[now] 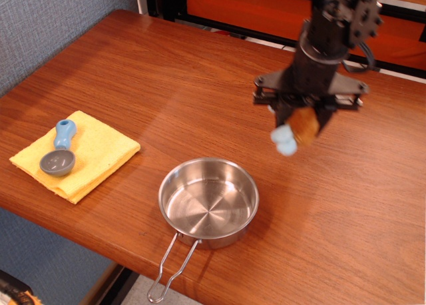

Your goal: Pick up stuffed animal and place to the right of silver pot.

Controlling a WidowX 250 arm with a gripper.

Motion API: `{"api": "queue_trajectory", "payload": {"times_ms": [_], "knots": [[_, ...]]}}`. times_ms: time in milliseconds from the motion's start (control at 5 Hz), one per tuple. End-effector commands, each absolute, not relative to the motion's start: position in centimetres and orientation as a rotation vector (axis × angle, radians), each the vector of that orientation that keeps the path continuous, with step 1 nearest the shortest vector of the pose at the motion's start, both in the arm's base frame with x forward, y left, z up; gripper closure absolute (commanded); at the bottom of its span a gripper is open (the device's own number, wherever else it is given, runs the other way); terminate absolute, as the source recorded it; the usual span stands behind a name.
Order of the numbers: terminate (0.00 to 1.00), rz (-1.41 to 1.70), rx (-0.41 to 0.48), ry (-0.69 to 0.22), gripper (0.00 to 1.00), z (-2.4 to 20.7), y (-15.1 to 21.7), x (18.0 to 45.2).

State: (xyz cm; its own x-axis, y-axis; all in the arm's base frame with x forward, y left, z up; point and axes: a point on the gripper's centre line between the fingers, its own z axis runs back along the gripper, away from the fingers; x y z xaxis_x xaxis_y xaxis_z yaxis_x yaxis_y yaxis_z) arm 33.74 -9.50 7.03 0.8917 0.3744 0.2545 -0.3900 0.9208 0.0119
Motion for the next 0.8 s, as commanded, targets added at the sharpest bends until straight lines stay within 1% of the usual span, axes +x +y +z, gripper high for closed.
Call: {"api": "queue_trajectory", "payload": {"times_ms": [0, 200, 400, 600], "knots": [[0.0, 0.335, -0.03, -0.247, 1.0, 8.7, -13.0, 27.4], [0.0, 0.332, -0.044, -0.216, 1.0, 7.0, -13.3, 25.7], [0.0, 0.239, -0.098, -0.213, 1.0, 4.8, -14.2, 25.0], [0.0, 0.231, -0.129, -0.219, 1.0, 3.9, -14.3, 25.3]]}}
